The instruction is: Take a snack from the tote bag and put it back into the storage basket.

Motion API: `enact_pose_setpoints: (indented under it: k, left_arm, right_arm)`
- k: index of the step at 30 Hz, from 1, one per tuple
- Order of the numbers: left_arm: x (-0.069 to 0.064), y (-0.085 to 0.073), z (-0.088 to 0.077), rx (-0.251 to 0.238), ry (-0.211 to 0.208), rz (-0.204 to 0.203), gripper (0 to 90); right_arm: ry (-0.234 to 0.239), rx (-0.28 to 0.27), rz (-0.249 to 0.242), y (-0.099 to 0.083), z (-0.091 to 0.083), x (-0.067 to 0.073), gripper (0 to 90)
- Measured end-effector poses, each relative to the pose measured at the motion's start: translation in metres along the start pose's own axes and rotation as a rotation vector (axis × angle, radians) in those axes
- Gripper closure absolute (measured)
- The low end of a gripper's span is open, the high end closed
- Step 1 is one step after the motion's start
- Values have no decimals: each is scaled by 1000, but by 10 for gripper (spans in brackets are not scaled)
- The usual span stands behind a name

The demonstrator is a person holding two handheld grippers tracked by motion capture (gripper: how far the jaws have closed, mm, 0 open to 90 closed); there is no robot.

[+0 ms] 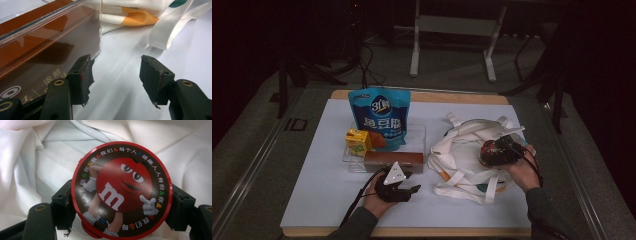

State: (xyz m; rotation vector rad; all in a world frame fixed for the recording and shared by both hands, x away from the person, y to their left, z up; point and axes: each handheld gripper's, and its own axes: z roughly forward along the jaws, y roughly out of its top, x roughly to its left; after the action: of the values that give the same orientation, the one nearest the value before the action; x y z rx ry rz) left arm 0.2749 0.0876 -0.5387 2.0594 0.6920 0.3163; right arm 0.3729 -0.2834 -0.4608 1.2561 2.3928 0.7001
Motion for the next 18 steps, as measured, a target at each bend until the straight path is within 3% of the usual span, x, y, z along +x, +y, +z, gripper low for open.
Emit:
enact_pose_setpoints:
  k: [18]
  left_arm:
    - [0, 0, 0, 1, 2, 3, 433]
  right_arm:
    - [10, -15, -17, 14, -15, 7, 254]
